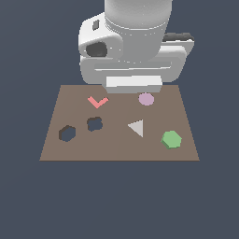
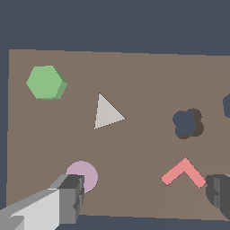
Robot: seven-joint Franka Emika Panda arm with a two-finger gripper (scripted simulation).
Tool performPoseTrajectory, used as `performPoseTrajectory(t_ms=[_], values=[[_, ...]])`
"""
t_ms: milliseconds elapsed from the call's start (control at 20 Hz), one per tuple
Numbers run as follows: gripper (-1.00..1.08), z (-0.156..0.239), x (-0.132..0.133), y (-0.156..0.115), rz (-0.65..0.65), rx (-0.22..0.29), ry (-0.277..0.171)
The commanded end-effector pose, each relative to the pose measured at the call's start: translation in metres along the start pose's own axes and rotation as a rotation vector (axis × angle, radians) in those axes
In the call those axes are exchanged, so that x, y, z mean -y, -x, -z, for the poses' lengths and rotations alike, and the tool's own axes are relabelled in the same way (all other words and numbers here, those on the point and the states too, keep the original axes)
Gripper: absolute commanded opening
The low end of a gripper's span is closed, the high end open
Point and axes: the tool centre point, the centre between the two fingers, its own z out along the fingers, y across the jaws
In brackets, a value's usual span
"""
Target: Insert a designated object into the corresponding slot on a board.
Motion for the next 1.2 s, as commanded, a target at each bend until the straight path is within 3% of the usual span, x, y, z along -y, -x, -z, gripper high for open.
performPoseTrajectory(t_ms=[0,550,1150], values=[[1.00,0.000,0.000,0.000,0.000,0.000,0.000],[1.00,-0.013,0.018,-0.007,-0.052,-0.002,0.000],[1.00,-0.056,0.074,-0.038,-0.226,-0.010,0.001]])
